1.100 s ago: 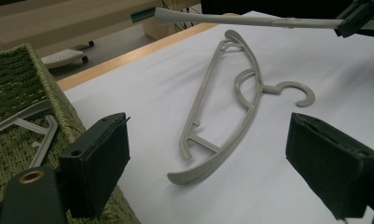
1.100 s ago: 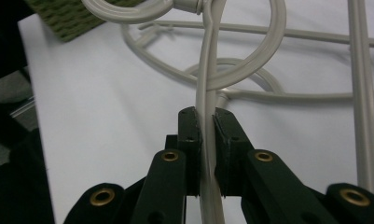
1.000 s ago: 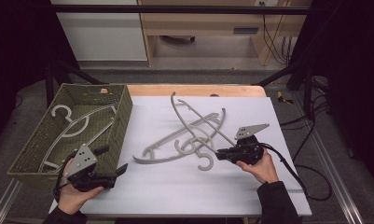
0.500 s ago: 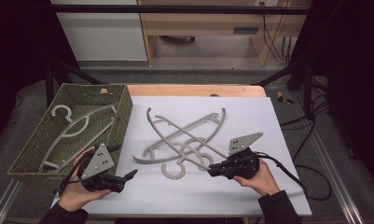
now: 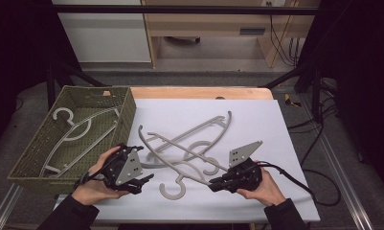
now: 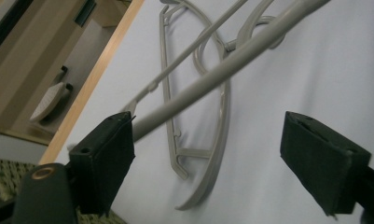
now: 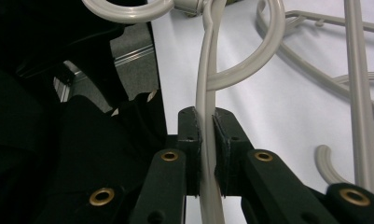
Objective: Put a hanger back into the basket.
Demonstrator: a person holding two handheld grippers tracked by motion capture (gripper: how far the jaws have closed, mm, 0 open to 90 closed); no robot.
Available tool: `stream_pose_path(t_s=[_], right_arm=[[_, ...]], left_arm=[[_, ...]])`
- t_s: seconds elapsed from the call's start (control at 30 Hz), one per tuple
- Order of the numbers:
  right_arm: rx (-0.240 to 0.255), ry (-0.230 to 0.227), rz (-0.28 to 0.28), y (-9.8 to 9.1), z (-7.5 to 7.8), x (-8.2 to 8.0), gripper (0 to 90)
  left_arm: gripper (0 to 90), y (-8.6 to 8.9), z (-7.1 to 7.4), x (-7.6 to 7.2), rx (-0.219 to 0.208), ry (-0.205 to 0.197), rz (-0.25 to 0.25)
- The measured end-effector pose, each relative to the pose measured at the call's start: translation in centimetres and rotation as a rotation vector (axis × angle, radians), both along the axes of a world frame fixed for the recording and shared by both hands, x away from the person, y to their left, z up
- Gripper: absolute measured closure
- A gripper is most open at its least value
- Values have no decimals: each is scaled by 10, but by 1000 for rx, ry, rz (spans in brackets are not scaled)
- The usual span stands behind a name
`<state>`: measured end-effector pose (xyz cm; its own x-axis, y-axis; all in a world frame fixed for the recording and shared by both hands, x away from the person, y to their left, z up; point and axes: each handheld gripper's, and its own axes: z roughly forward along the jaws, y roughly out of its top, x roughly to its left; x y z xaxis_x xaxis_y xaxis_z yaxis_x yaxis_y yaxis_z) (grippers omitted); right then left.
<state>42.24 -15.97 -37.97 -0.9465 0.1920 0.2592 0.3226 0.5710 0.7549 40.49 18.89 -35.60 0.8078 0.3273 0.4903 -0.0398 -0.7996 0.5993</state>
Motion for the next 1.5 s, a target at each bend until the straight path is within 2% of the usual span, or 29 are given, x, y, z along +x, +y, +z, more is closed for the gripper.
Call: stream_pose_path(t_s=[0.17, 0.4, 0.57, 0.67, 0.9, 1.1, 1.13, 1.23, 1.5], right_arm=[[-9, 11, 34, 7, 0, -3, 823], [-10, 27, 63, 12, -1, -4, 822], [-20, 45, 80, 13, -2, -5, 822], [-13, 46, 98, 14, -4, -4, 822], [-12, 56, 112, 14, -4, -3, 821], [-4, 26, 113, 12, -3, 0, 815], [13, 16, 111, 11, -2, 1, 816], [34, -2, 98, 8, 2, 2, 817], [51, -14, 76, 6, 3, 6, 801]], left_arm=[[244, -12, -6, 2, 72, -20, -61], [427, -19, -14, -1, 163, -53, -147], [542, -20, -18, -3, 178, -71, -177], [627, -18, -18, -3, 178, -67, -180], [660, -16, -19, -7, 190, -73, -187], [690, -16, -20, -9, 199, -80, -185], [702, -16, -20, -9, 199, -77, -185], [738, -14, -18, -9, 180, -63, -188], [792, -11, -16, -13, 164, -68, -173]])
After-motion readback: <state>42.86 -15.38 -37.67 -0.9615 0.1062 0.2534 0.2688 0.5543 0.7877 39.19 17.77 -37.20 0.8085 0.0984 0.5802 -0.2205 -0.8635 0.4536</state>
